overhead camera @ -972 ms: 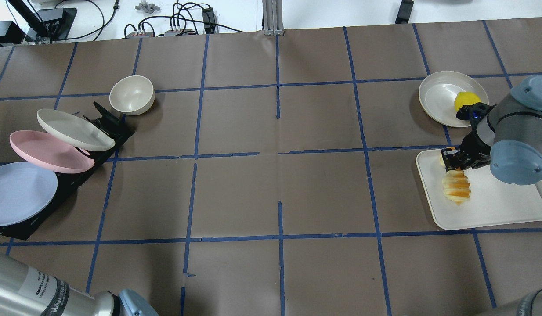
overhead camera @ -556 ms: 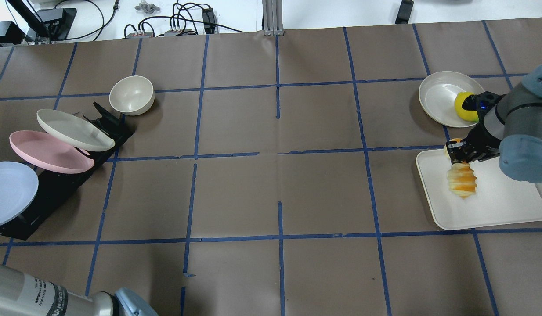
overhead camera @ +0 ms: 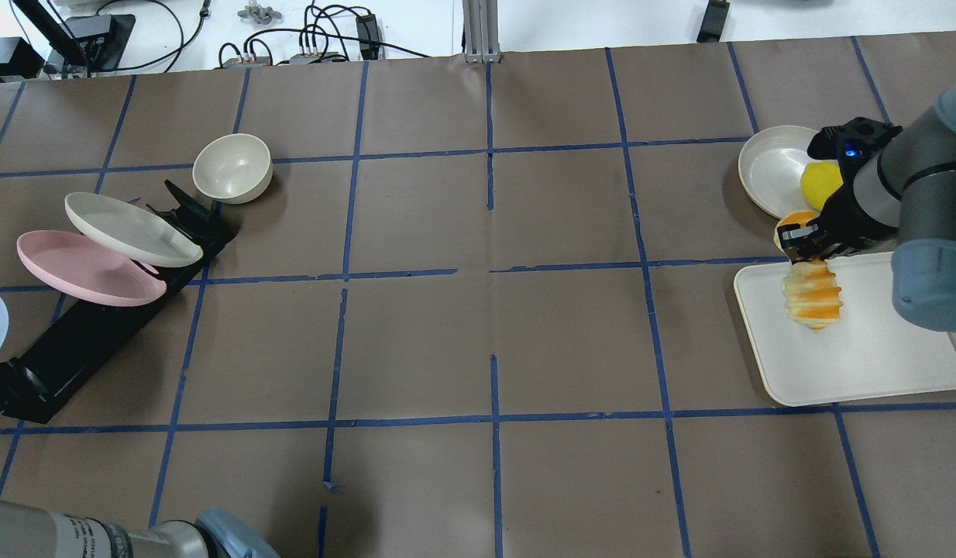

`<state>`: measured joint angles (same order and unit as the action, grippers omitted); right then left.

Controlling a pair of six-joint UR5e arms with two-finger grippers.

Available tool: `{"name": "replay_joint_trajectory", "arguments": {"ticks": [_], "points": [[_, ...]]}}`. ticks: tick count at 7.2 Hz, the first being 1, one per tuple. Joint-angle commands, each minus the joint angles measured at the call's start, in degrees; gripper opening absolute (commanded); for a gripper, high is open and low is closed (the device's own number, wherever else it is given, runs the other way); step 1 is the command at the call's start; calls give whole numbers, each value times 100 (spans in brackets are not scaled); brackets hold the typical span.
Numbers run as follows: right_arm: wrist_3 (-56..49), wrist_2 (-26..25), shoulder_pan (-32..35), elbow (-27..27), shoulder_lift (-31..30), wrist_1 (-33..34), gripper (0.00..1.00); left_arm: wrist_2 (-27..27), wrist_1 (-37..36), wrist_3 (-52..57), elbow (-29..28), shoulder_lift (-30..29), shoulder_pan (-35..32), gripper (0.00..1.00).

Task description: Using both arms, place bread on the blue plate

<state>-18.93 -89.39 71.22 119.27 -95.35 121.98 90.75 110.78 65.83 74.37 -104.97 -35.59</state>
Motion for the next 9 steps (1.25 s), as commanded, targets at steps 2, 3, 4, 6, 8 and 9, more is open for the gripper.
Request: {"name": "replay_joint_trajectory", "arguments": {"ticks": [2, 3, 4, 6, 8, 9], "points": [[687, -8, 655, -777, -326, -1152, 8, -821, 295, -1417, 139, 925, -1365, 2], [837, 9, 796, -1121, -256, -1829, 9, -1083, 278, -2050, 208, 882, -1920, 2], [882, 10, 867, -1308, -195, -2184, 9, -1312, 243, -2649, 322, 856, -2282, 2], [1222, 18, 1331, -1607, -133, -2609, 8, -2391, -351, -3494, 1040, 882, -2784, 2], [1742, 10, 2077, -1643, 16, -2531, 7, -2746, -1885, -4600, 2102, 908, -3556, 2], [1787, 1, 2211, -1652, 121, -2496, 7, -2756, -2781, -5197, 2621, 900, -3987, 2]]}}
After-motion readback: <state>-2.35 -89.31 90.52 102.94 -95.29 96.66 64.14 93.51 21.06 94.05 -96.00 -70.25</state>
